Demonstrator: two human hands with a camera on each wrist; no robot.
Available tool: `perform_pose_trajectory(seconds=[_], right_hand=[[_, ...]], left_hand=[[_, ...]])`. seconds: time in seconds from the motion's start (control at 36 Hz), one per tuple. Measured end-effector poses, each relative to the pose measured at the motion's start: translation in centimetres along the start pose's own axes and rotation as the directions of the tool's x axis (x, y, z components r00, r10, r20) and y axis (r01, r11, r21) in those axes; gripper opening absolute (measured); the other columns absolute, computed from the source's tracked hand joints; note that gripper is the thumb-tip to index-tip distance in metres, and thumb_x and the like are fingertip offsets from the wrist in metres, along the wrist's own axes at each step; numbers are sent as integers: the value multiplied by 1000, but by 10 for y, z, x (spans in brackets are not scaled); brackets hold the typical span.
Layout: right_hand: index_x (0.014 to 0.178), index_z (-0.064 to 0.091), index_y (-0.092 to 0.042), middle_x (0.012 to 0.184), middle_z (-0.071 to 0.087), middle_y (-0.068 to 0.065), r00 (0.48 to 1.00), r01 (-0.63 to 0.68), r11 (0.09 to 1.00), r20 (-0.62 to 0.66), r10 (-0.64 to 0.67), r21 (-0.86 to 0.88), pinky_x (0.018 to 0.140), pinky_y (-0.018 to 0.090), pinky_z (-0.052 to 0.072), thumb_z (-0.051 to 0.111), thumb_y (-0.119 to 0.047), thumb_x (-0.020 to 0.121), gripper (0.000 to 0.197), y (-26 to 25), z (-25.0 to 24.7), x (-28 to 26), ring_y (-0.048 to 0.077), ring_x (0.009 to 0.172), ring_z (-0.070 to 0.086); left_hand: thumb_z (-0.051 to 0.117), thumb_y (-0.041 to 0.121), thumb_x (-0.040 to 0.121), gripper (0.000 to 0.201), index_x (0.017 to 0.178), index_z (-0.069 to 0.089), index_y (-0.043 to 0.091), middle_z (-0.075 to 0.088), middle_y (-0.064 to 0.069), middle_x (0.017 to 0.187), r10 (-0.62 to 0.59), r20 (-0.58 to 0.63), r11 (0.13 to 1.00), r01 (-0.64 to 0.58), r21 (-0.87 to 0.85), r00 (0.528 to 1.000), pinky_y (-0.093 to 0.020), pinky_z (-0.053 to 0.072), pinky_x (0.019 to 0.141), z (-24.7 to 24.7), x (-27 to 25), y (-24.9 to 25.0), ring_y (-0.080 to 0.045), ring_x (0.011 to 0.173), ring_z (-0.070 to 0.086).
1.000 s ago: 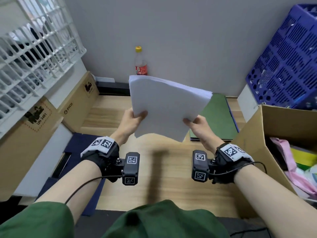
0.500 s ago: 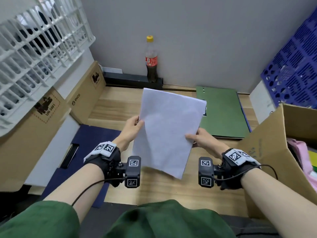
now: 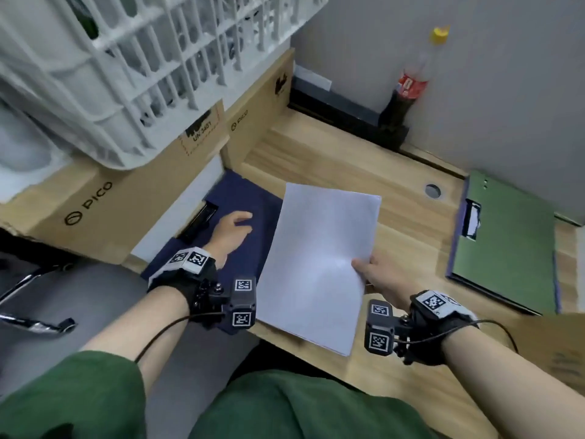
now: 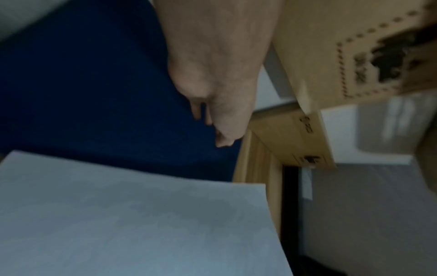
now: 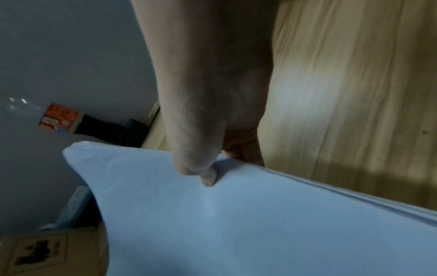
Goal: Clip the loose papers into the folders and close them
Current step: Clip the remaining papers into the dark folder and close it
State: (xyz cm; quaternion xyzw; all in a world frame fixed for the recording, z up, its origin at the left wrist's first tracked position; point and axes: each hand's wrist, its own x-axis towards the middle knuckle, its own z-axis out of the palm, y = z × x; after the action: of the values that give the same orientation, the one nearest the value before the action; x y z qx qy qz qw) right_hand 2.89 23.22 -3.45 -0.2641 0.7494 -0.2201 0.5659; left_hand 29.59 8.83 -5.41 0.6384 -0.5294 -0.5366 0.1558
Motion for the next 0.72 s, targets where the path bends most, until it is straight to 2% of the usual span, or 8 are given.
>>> perform_pose_trajectory(seconds=[0.14,0.25,0.36,0.5,0.56,0.61,0.67,0.72], right_hand=[[129,48,-8,116,63,15,995,-99,995,28,99,-1,63,31,52,42,-14,97,33,0,24,13,27,89,61],[123,52,-9,100,66,9,994,-107,994,1,107,15,57,29,51,43,-10,95,30,-1,30,19,21,77,63],[117,56,-9,91,67,6,994,-102,993,-39,105,65,53,26,49,43,-7,94,26,4,26,20,20,72,64],[112,59,-9,88,66,9,989,-90,980,-101,109,178,55,25,48,43,-8,94,25,25,7,12,21,69,61],[112,61,-7,88,65,10,981,-90,968,-148,127,233,61,28,47,44,-8,92,26,42,-5,7,24,72,59],[111,62,-8,87,66,6,968,-68,953,-210,134,294,62,28,47,43,-5,92,27,60,-17,-2,22,73,59],[111,60,-11,90,67,4,950,-63,935,-266,163,348,64,28,48,41,-3,91,28,78,-31,-11,22,76,61],[98,58,-7,83,63,2,917,-101,905,-315,246,412,59,24,49,42,-2,92,17,96,-47,-20,18,71,59]], left_hand=[[58,5,87,52,138,51,17,46,-10,142,-132,-90,970,147,194,987,-24,40,83,-43,10,-39,-23,117,50],[61,11,80,59,137,51,22,43,-7,146,-126,-40,947,132,294,991,-36,40,105,-46,11,-40,-29,133,38],[61,10,84,53,135,53,21,50,-6,137,-136,-9,947,133,292,991,-29,43,89,-28,11,-25,-21,112,51],[55,6,92,45,136,51,12,50,-10,139,-148,136,981,128,142,980,-20,39,83,19,8,-1,-19,124,49],[55,5,92,41,133,55,11,56,-9,129,-137,178,985,115,128,974,-16,40,67,45,5,11,-15,106,54],[53,4,92,37,128,59,9,59,-7,104,-130,216,987,106,121,968,-17,36,56,71,1,22,-10,79,52],[50,4,93,30,121,60,8,55,-2,81,-162,255,984,137,110,953,-20,33,53,99,-3,32,-9,64,45],[46,8,95,19,104,60,16,50,0,74,-211,308,977,189,102,928,-23,31,54,126,-10,43,-11,61,41]])
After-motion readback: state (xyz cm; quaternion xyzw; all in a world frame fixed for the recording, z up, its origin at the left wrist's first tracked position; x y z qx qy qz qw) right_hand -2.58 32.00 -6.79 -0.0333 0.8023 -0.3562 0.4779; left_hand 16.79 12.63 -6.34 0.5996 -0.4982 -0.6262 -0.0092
